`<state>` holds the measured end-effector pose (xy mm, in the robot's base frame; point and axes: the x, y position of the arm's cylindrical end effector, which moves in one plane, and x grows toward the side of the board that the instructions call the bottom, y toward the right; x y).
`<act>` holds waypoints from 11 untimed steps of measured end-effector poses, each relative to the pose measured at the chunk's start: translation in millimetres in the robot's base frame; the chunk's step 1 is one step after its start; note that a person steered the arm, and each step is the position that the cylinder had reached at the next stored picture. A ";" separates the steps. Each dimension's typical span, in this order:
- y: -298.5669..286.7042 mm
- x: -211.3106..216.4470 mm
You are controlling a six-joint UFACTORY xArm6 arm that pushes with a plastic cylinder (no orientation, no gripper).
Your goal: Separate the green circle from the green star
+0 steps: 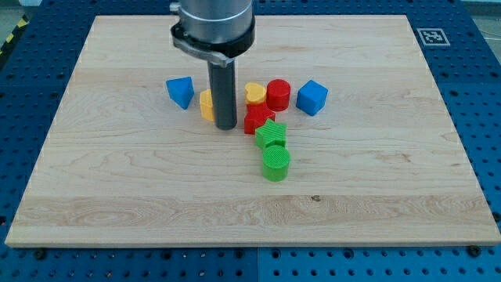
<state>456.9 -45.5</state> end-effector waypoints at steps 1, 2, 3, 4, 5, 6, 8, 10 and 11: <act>9.0 22.2; 13.9 40.5; 29.7 49.9; 32.9 49.9; 32.9 52.1; 32.9 52.1; 72.5 61.8; 64.0 64.6; 60.8 67.0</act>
<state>523.9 15.2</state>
